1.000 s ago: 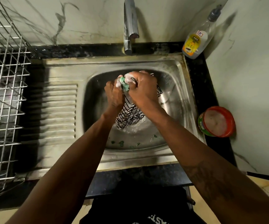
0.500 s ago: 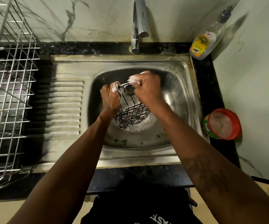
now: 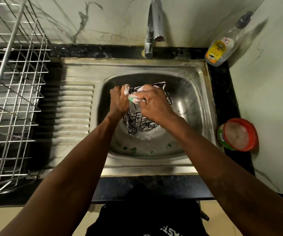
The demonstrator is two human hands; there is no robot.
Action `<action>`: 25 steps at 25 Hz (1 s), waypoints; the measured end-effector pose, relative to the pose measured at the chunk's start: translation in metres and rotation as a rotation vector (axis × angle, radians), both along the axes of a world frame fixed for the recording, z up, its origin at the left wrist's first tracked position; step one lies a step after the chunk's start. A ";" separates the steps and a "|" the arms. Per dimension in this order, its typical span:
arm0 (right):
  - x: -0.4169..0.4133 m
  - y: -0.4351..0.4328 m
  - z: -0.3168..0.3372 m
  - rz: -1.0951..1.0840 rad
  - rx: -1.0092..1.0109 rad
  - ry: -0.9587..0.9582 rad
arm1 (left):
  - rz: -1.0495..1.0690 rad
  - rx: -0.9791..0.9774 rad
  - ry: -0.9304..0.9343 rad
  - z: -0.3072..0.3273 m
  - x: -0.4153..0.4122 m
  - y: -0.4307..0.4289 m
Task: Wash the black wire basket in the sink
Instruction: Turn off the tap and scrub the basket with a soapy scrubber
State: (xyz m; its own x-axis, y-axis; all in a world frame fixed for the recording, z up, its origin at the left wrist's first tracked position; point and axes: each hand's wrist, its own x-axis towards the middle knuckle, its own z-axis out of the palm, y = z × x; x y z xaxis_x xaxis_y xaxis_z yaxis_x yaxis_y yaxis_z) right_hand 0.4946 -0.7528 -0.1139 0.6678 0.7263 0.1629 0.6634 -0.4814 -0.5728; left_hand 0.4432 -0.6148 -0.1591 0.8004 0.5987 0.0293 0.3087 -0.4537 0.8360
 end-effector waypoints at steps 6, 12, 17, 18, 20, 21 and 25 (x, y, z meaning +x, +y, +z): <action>-0.013 0.019 0.004 -0.131 -0.063 -0.278 | -0.006 -0.053 -0.034 -0.013 0.000 0.008; -0.014 -0.026 -0.016 -0.126 0.108 -0.259 | -0.008 -0.128 -0.126 -0.026 0.002 0.025; -0.005 -0.009 -0.016 -0.277 0.076 -0.230 | -0.070 -0.102 -0.120 -0.031 0.002 0.031; -0.011 -0.008 -0.018 -0.232 0.055 -0.232 | -0.069 -0.092 -0.122 -0.030 0.001 0.032; -0.022 -0.014 -0.020 -0.072 0.044 -0.289 | -0.091 -0.082 -0.132 -0.029 0.002 0.031; -0.022 -0.020 -0.021 -0.028 0.051 -0.319 | -0.107 -0.085 -0.132 -0.027 0.003 0.031; -0.003 -0.028 -0.011 -0.290 0.074 -0.202 | -0.130 -0.054 -0.146 -0.027 0.002 0.029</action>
